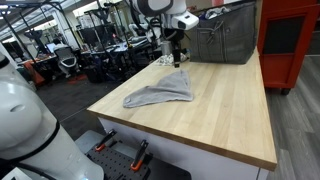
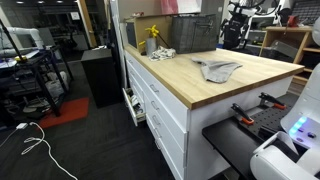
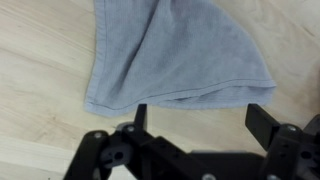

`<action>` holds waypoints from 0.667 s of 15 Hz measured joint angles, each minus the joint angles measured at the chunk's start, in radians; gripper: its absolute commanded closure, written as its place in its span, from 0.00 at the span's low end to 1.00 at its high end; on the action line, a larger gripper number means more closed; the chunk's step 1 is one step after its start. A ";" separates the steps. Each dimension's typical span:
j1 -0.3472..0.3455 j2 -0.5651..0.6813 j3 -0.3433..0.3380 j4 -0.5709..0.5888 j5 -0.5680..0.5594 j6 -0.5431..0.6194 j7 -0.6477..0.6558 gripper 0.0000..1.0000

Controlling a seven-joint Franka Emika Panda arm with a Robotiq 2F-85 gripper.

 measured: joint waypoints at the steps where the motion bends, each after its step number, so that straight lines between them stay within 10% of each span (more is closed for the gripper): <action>1: 0.009 -0.017 0.010 0.000 -0.003 0.000 0.000 0.00; 10: 0.034 -0.106 0.058 0.001 -0.008 0.000 0.002 0.00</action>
